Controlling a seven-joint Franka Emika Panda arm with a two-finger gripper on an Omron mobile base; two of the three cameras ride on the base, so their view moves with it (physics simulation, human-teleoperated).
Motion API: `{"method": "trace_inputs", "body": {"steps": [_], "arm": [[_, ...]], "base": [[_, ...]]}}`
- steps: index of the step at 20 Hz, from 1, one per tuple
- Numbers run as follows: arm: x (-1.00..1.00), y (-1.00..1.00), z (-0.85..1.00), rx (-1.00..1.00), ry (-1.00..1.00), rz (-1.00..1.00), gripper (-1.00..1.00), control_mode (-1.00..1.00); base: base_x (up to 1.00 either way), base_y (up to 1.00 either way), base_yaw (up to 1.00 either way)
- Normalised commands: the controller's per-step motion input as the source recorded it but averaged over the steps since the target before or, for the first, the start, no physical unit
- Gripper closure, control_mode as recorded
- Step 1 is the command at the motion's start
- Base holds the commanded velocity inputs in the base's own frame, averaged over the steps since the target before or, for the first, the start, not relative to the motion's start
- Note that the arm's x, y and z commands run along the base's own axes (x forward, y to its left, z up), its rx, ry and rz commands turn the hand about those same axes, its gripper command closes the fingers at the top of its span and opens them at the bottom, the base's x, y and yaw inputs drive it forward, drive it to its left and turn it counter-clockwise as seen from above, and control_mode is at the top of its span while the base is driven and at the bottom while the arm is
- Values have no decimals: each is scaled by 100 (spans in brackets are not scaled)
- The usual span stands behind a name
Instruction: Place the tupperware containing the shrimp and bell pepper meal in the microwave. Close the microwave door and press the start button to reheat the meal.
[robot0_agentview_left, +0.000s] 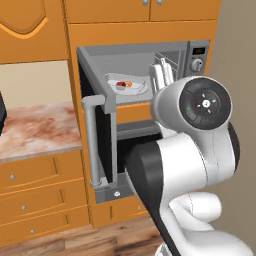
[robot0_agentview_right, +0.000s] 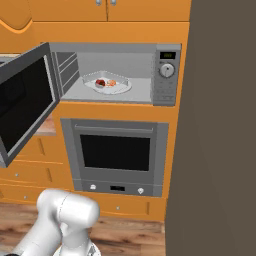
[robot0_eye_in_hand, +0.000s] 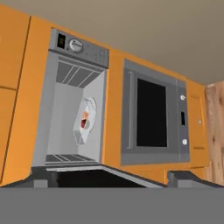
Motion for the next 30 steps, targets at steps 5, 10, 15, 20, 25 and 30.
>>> {"method": "trace_inputs", "body": {"steps": [5, 10, 15, 20, 25, 30], "arm": [[0, 74, -21, 0, -7, -5, -100, -100], [0, 78, -23, 0, -5, -8, -100, -100], [0, 77, -25, 0, -3, -8, -100, -100], [24, 54, -18, 0, 0, -12, -100, -100], [44, 46, -11, 0, 0, -13, -100, -100], [55, 45, -9, 0, 0, -14, -100, -100]], "base": [[0, 0, 0], [0, 0, 0], [0, 0, 0], [0, 0, 0], [0, 0, 0], [0, 0, 0]]}}
